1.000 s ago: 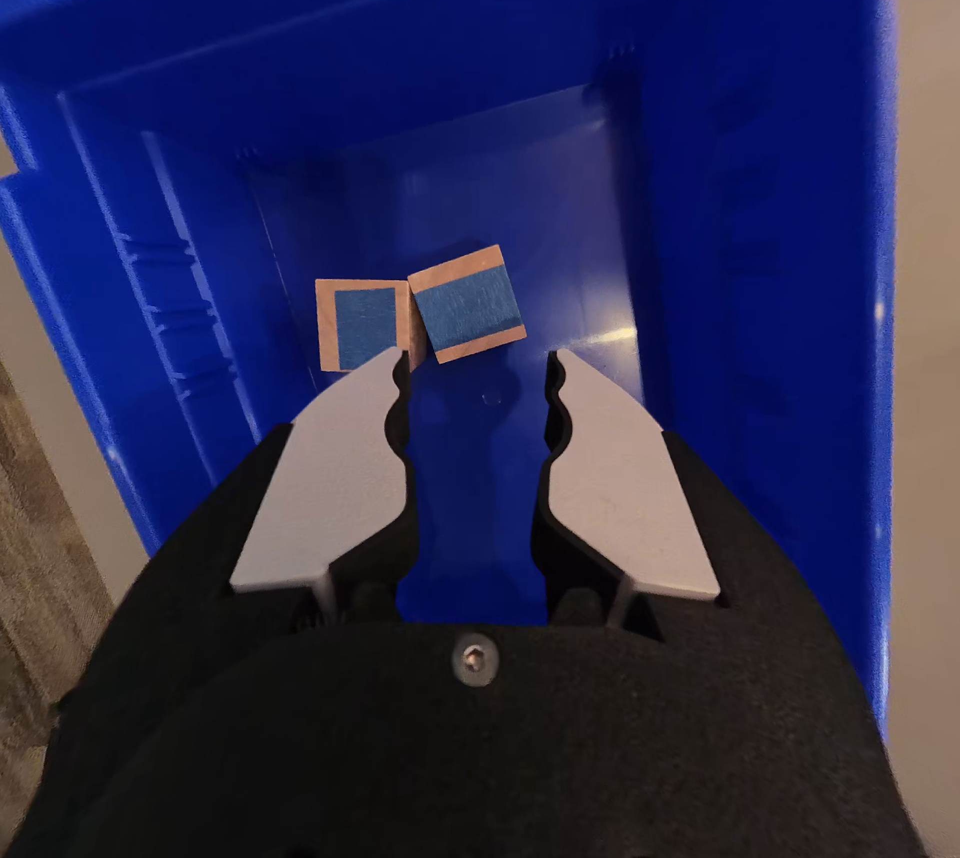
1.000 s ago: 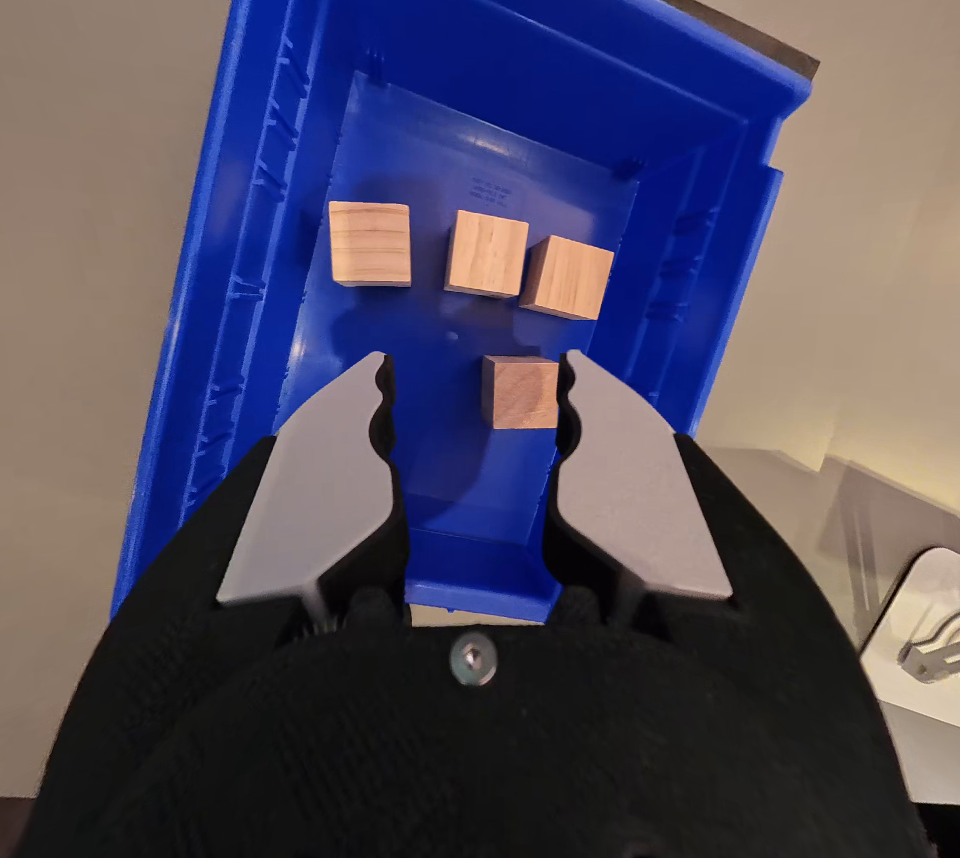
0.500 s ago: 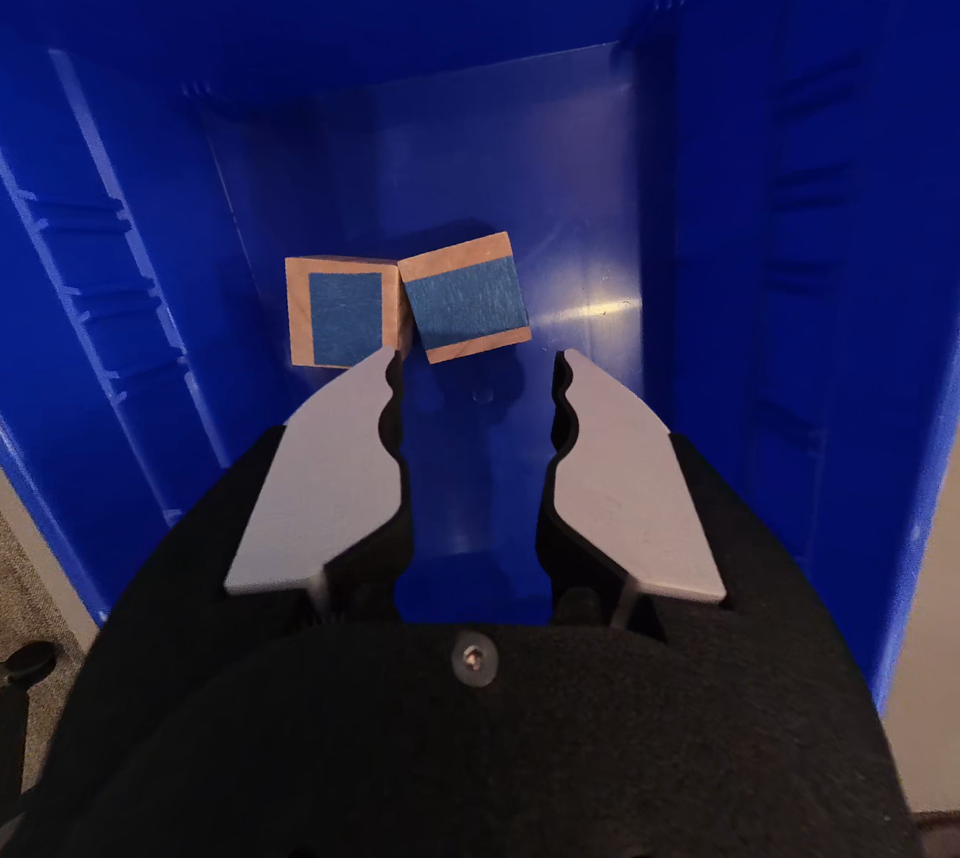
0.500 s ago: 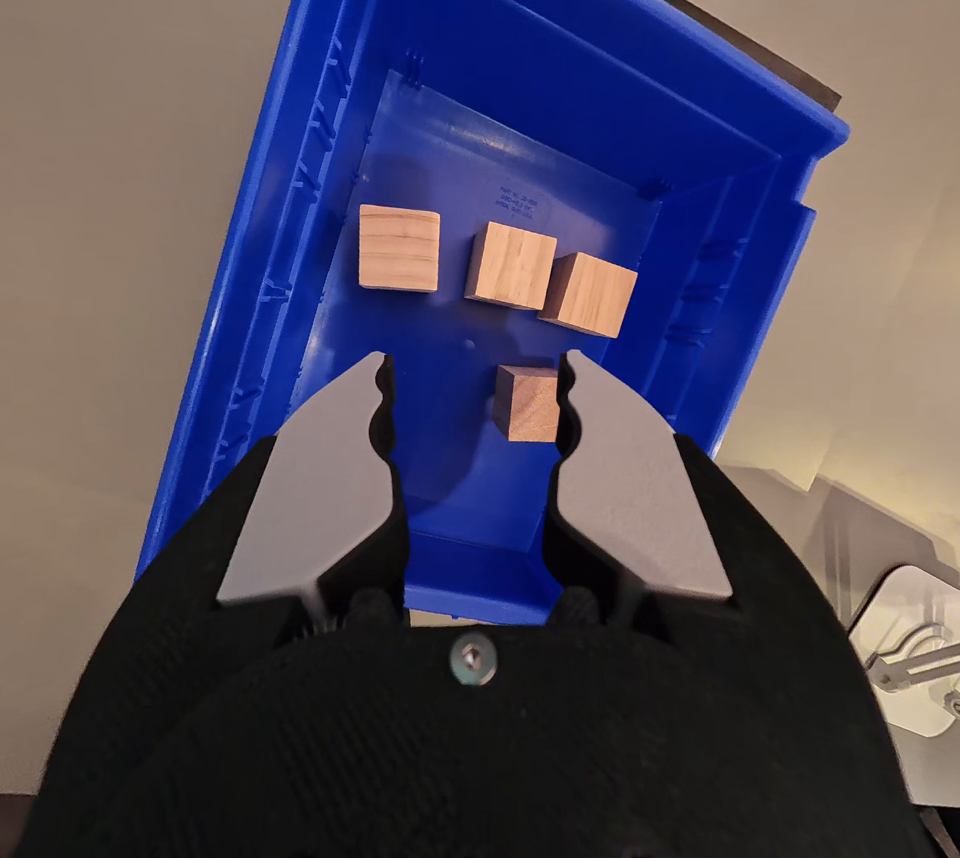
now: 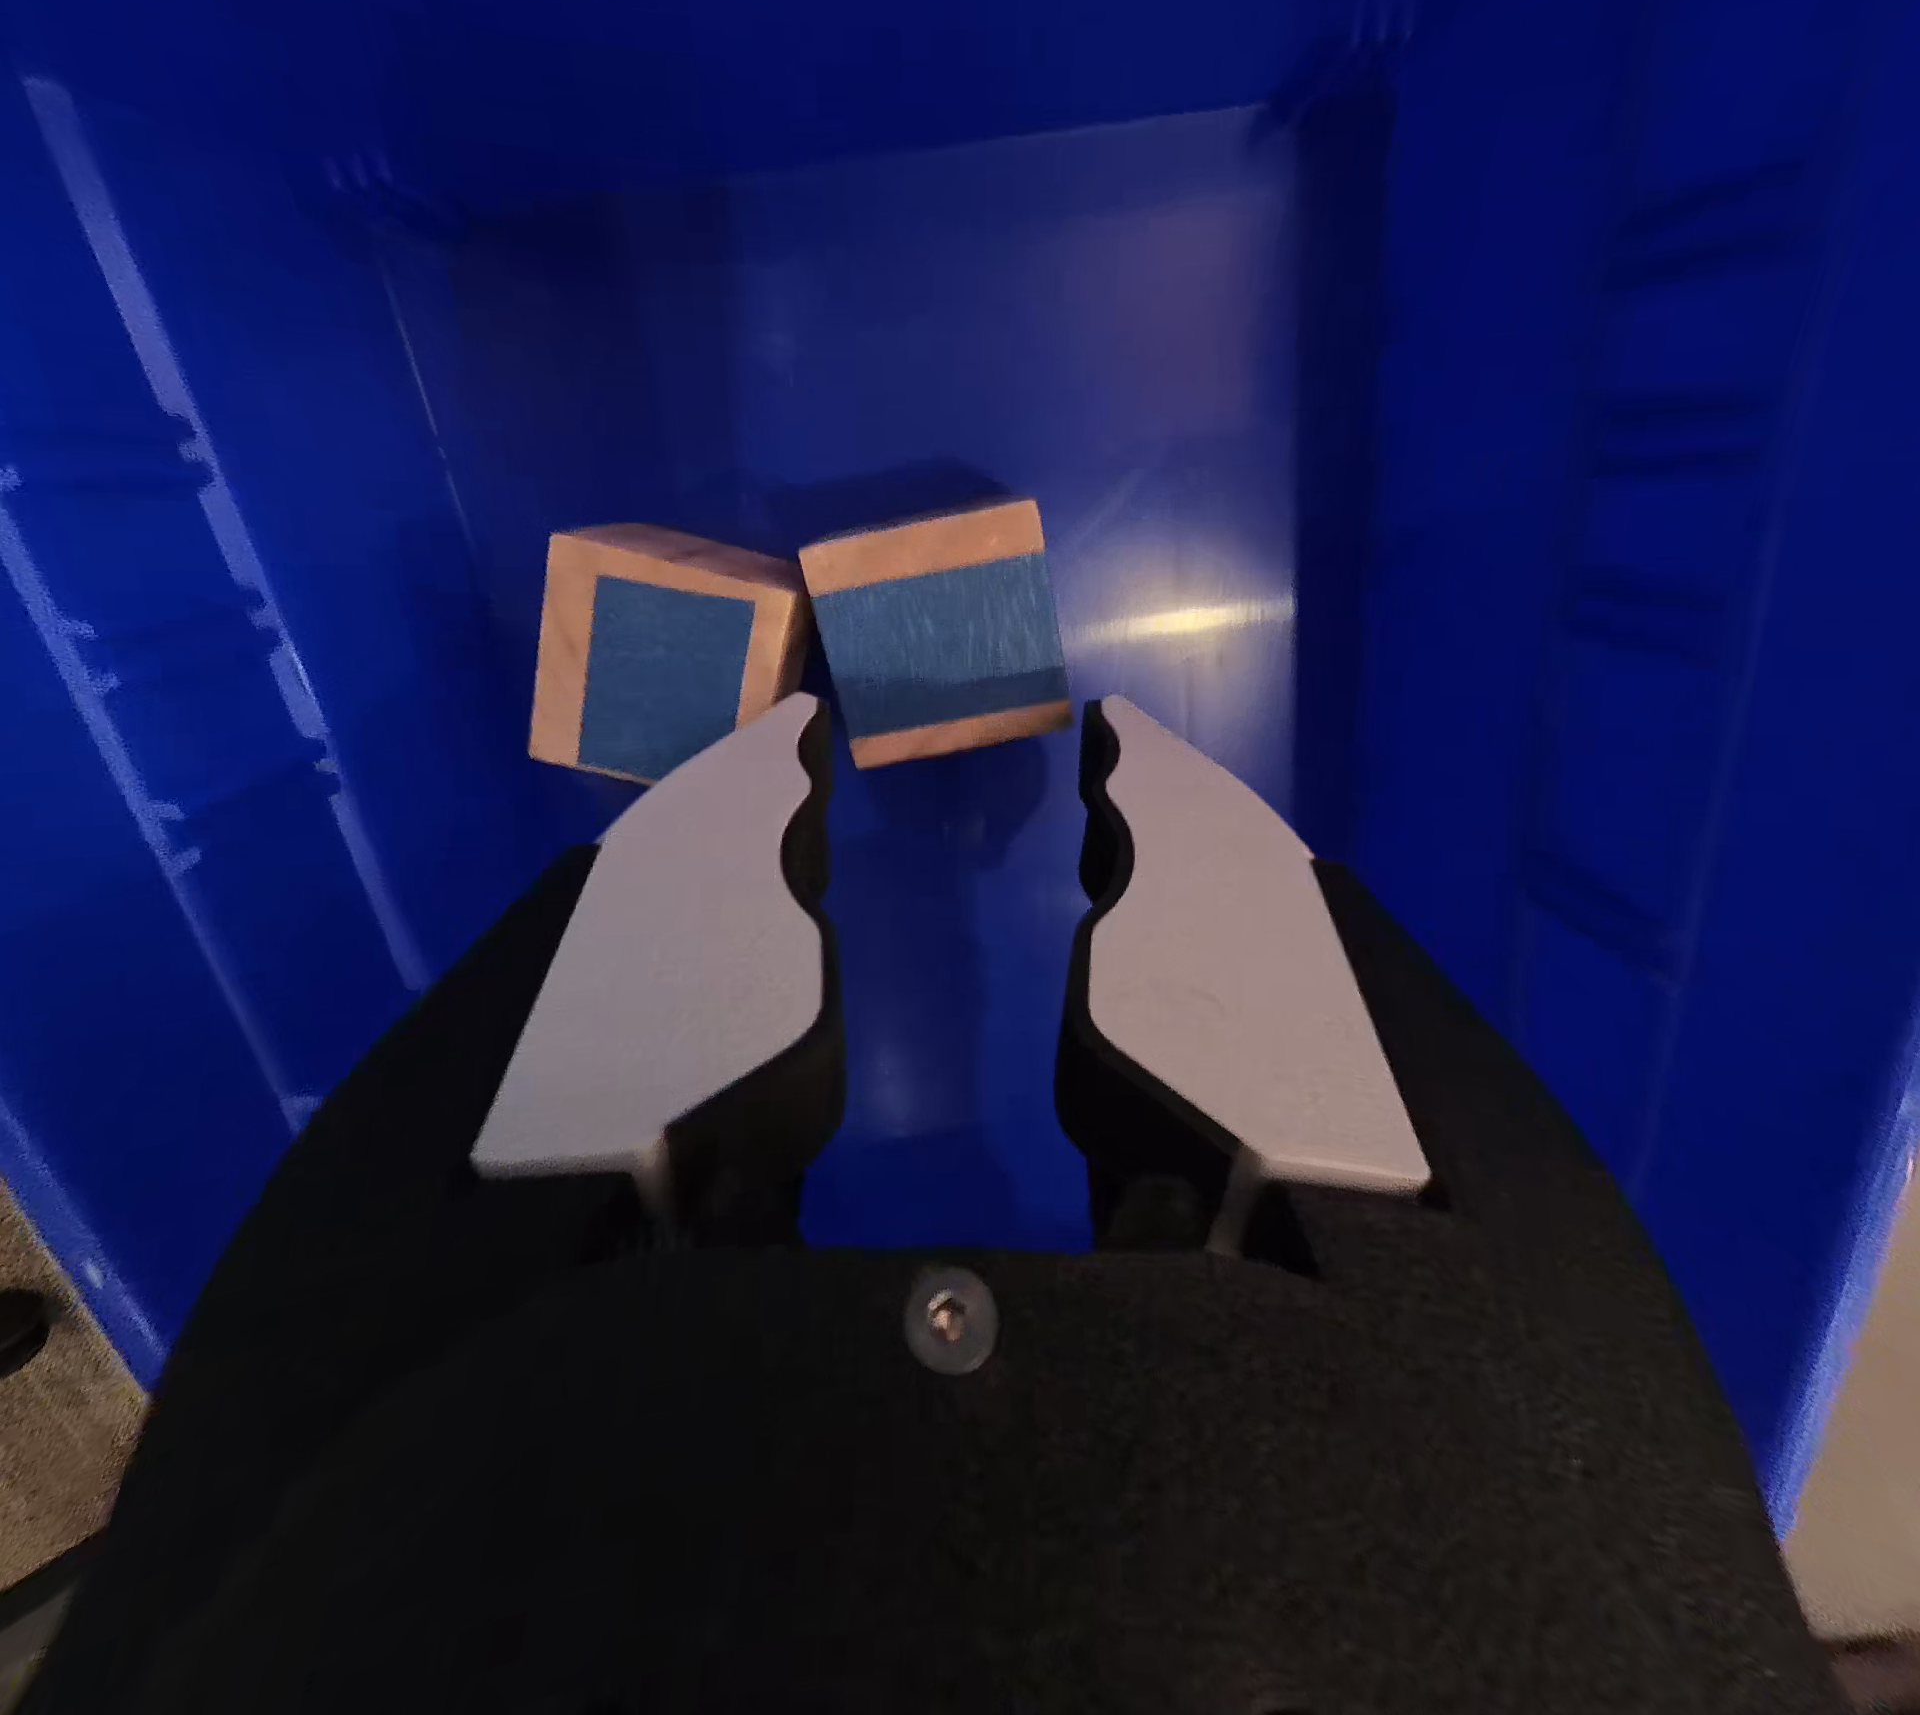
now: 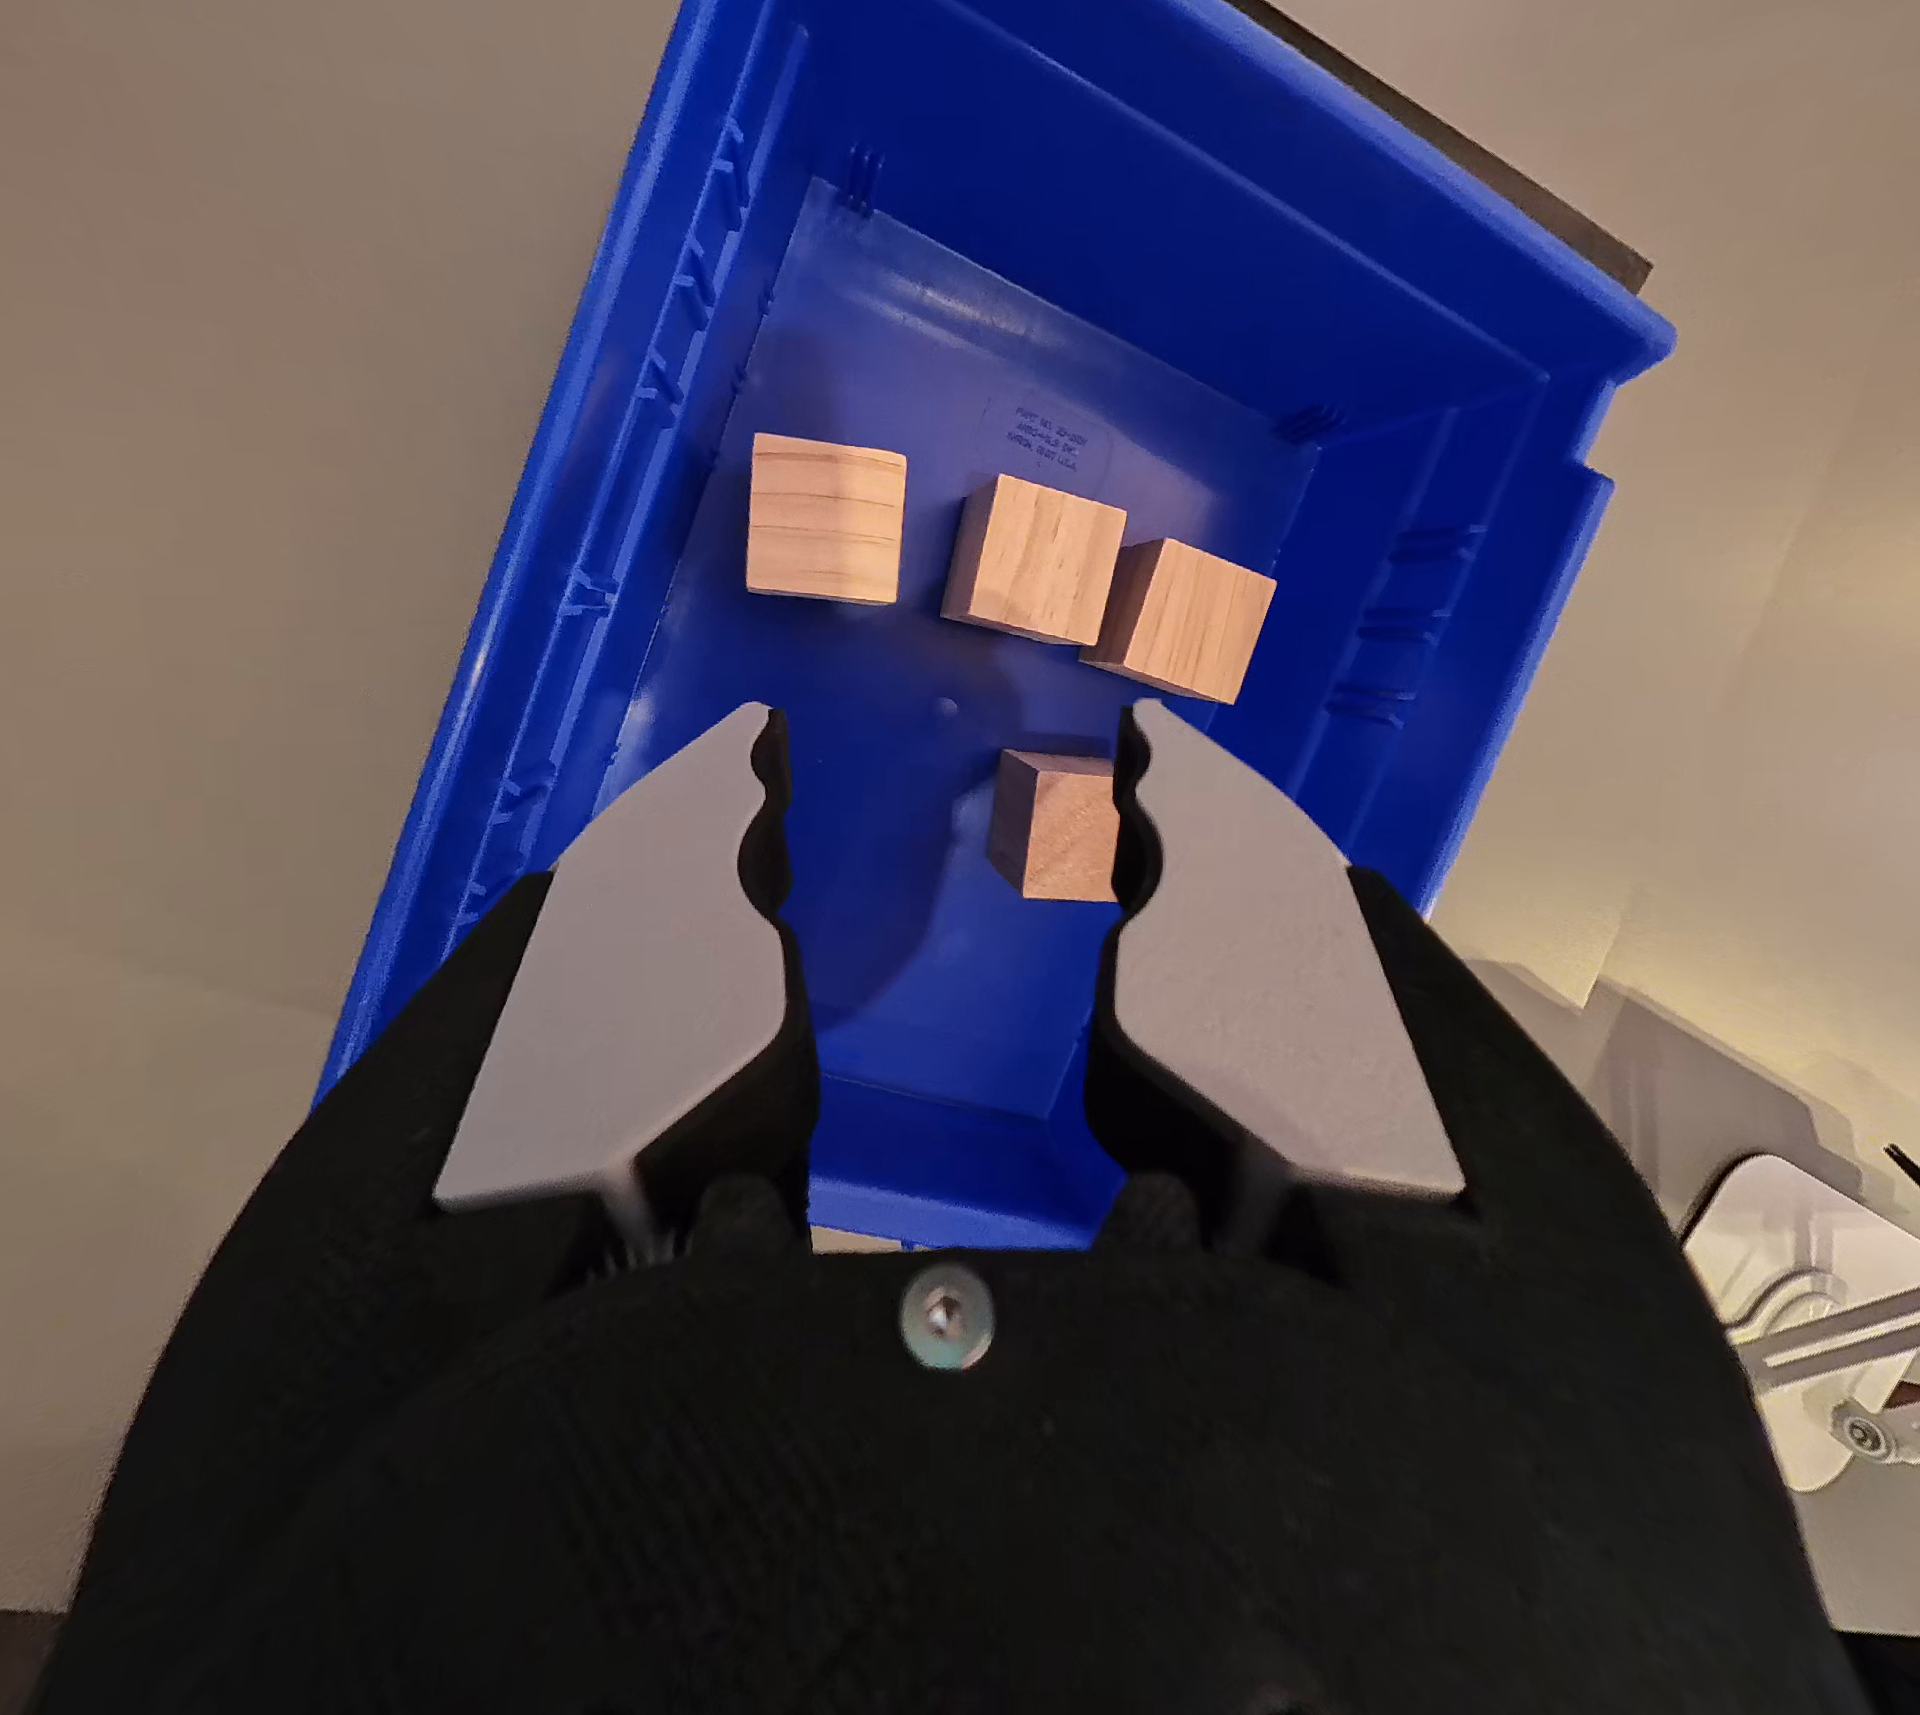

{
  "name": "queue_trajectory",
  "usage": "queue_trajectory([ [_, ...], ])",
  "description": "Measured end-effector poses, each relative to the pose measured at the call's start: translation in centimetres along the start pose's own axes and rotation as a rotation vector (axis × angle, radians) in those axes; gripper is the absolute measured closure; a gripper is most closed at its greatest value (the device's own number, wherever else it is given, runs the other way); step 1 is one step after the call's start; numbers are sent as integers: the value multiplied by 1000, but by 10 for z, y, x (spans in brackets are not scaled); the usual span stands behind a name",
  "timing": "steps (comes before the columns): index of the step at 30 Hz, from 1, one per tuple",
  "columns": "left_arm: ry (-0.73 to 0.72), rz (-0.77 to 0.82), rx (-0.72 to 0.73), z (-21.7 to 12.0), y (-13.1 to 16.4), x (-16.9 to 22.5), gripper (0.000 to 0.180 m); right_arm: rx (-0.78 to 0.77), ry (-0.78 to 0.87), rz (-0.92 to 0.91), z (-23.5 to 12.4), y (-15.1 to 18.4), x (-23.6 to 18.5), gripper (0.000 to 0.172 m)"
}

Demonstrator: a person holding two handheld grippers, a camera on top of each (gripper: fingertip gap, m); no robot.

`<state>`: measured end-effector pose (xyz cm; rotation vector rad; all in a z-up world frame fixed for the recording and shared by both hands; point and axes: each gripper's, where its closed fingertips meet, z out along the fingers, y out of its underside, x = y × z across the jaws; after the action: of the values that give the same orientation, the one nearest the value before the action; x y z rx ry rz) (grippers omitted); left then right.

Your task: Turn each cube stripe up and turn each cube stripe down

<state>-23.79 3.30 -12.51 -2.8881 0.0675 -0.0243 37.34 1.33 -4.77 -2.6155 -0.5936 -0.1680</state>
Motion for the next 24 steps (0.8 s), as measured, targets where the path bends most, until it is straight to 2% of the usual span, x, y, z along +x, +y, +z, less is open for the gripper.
queue_trajectory([
  [5,-13,1,8,14,-7,-2,132,-7,-1,-18,2,-2,-5,109],
  [12,-117,78,4,18,-11,-5,133,-18,4,-43,4,-3,-9,109],
  [15,-138,126,28,4,-13,-1,134,0,28,-43,0,-8,-9,110],
  [17,-117,150,101,-22,-19,6,133,33,72,-20,-10,-13,-6,110],
  [20,93,183,305,-81,-27,43,134,178,139,8,-41,-35,-10,111],
  [22,304,231,458,-129,-26,77,134,357,147,-46,-72,-62,-31,110],
  [24,525,314,570,-171,-17,115,134,600,108,-156,-108,-94,-71,109],
])
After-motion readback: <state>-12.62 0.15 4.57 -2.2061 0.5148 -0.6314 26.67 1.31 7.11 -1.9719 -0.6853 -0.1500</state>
